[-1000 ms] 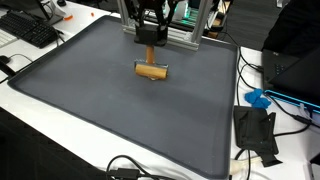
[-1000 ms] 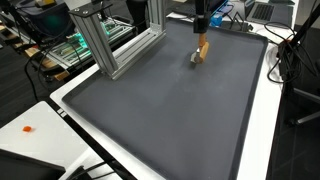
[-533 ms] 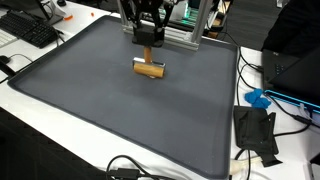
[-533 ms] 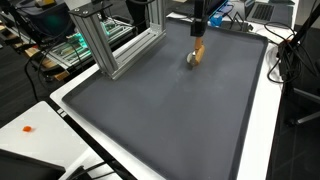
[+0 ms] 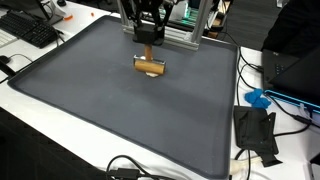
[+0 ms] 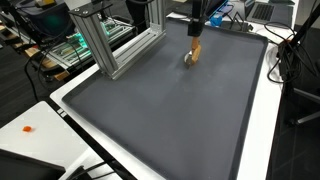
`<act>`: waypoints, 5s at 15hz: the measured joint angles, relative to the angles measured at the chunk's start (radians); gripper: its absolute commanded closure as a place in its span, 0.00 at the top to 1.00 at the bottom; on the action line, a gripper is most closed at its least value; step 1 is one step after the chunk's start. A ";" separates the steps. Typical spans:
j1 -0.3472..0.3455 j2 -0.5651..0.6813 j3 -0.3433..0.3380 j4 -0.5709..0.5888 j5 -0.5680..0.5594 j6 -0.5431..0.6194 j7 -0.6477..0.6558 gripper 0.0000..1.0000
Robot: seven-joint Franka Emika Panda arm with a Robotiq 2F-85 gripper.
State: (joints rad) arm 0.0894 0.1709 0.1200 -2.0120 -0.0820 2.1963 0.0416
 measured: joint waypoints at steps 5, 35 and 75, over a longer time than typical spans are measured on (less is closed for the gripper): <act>0.000 0.001 -0.001 -0.001 0.001 -0.003 -0.002 0.28; 0.000 -0.052 -0.009 -0.123 0.092 -0.011 -0.171 0.28; -0.002 -0.097 -0.012 -0.167 0.138 0.146 -0.405 0.22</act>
State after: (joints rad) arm 0.0872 0.0739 0.1080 -2.1793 0.0555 2.3420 -0.3632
